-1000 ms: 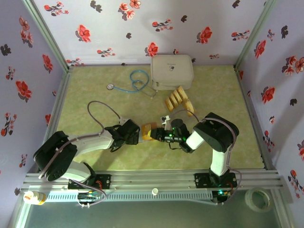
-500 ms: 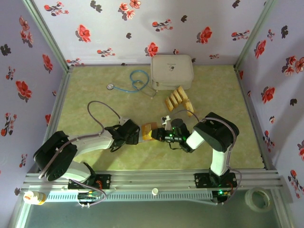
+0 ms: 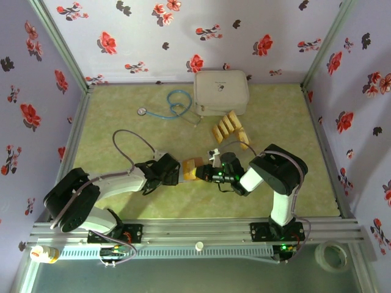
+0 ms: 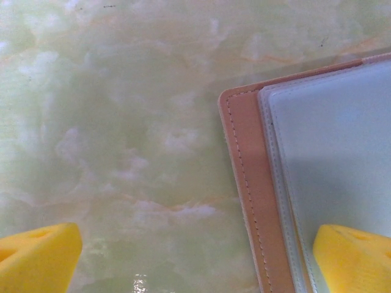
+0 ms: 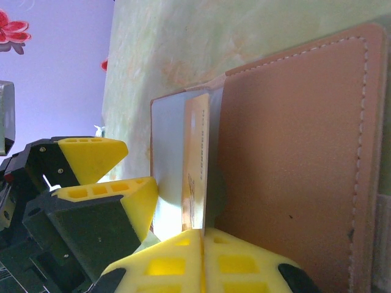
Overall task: Put the credit cards into the card holder
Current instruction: Insert the credit card into the card slot.
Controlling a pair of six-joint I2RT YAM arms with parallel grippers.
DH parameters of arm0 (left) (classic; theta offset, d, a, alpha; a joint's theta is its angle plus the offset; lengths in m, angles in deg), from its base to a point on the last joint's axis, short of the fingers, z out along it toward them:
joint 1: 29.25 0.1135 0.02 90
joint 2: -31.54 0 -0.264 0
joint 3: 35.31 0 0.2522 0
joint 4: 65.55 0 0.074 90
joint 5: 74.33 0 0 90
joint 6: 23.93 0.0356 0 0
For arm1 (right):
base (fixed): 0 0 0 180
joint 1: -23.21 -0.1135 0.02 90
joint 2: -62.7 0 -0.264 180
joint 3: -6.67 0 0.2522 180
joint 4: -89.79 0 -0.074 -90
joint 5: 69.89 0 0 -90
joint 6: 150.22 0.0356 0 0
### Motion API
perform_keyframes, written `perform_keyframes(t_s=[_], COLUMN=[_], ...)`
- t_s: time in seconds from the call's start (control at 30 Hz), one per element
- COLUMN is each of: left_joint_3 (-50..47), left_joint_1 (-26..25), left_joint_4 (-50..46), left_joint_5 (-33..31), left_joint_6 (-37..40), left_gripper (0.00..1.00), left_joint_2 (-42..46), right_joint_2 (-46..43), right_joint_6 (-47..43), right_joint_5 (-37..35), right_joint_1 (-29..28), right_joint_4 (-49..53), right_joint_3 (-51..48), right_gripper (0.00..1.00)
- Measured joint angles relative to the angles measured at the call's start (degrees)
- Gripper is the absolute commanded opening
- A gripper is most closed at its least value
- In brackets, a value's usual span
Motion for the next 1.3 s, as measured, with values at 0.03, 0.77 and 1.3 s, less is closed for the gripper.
perform_keyframes(t_s=[0.03, 0.77, 1.3], left_joint_3=[0.0, -0.22, -1.44], left_joint_1=[0.02, 0.02, 1.16], left_joint_4=[0.0, 0.35, 1.53], left_joint_5=[0.0, -0.13, 0.76], left_joint_6=[-0.02, -0.02, -2.23], left_gripper=[0.99, 0.99, 0.99], left_joint_2=[0.0, -0.02, 1.38], right_joint_2=[0.0, 0.83, -8.61], right_joint_6=[0.0, -0.02, -7.56], right_joint_5=[0.02, 4.5, -0.35], right_joint_1=[0.0, 0.63, -0.07], right_joint_4=[0.04, 2.51, 23.65], right_joint_3=[0.02, 2.67, 7.56], right_gripper=[0.07, 0.21, 0.57])
